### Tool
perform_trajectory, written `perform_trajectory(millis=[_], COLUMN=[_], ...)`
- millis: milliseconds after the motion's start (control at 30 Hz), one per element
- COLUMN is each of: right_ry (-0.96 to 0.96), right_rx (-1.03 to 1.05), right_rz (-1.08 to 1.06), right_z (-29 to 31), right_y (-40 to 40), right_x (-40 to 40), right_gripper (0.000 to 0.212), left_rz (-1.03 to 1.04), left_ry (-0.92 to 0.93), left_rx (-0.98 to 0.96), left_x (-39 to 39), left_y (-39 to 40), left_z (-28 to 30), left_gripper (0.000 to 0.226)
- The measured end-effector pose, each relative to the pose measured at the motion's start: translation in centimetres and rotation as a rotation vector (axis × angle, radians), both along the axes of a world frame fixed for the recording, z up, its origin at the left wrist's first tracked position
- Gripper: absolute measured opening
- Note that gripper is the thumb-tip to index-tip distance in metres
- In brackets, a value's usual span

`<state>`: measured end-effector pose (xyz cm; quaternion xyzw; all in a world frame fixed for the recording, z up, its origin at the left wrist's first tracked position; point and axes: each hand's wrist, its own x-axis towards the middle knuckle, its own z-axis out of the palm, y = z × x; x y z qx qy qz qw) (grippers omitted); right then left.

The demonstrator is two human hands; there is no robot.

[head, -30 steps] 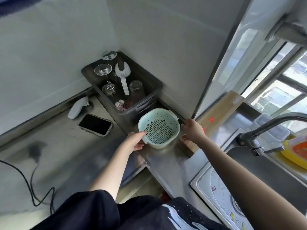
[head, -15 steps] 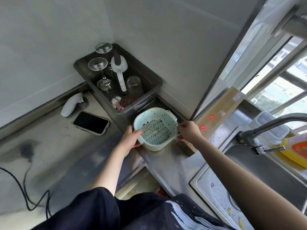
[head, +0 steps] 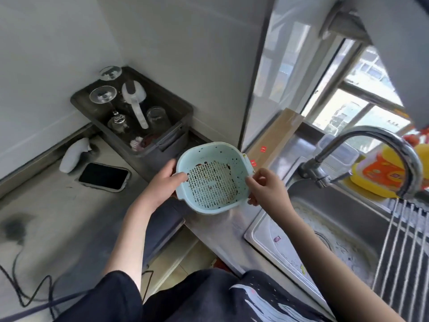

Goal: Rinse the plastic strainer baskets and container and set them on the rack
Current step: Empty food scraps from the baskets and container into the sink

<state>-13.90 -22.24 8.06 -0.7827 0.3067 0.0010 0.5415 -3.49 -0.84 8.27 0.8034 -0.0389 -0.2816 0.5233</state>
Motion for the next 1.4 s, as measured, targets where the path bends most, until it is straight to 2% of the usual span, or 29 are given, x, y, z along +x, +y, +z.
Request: perform_trajectory(millis=[133, 267, 433, 567, 633, 733, 867, 900, 1067, 1300, 1400], right_ry=[-0.07, -0.068, 0.092, 0.153, 0.169, 0.194, 0.225, 0.233, 0.258, 0.286, 0.309], right_rx=[-0.045, -0.164, -0.262, -0.191, -0.167, -0.114, -0.05, -0.042, 0.015, 0.052, -0.077], right_rz=[-0.137, -0.254, -0.321, -0.347, -0.384, -0.423, -0.491, -0.498, -0.474, -0.485, -0.48], right_z=[1.5, 2.1, -0.8, -2.7, -3.6, -4.5, -5.3, -5.6, -6.3, -7.2, -7.5], right_y=[-3.6, -8.3, -12.8, -13.7, -14.0, -14.1, -15.2, -15.5, -16.5, -17.0, -16.9], right_x=[-5.4, -11.4, -18.4, -22.4, -23.8, -24.5, -24.9, -24.8, -23.4, -22.3, -21.4], right_gripper=[0.023, 0.022, 0.02, 0.02, 0.02, 0.016, 0.014, 0.014, 0.013, 0.016, 0.022], left_rz=[-0.152, -0.291, -0.467, -0.575, -0.577, -0.521, -0.319, -0.293, -0.371, -0.3, -0.258], left_ry=[-0.003, 0.04, 0.121, -0.031, 0.017, 0.206, 0.583, 0.617, 0.546, 0.776, 0.767], left_rx=[-0.031, -0.071, 0.019, 0.192, 0.174, 0.085, -0.18, -0.206, -0.1, -0.132, -0.121], left_x=[-2.7, -6.4, -11.3, -13.6, -14.6, -15.7, -15.5, -15.2, -14.5, -13.4, -13.5], left_y=[-4.7, -11.0, -17.6, -20.5, -21.6, -22.2, -23.1, -23.3, -24.4, -24.6, -24.8], left_z=[1.5, 0.6, -2.6, -5.4, -6.0, -6.5, -7.4, -7.7, -8.2, -9.3, -9.8], left_gripper=[0.018, 0.019, 0.024, 0.019, 0.021, 0.017, 0.044, 0.048, 0.041, 0.058, 0.048])
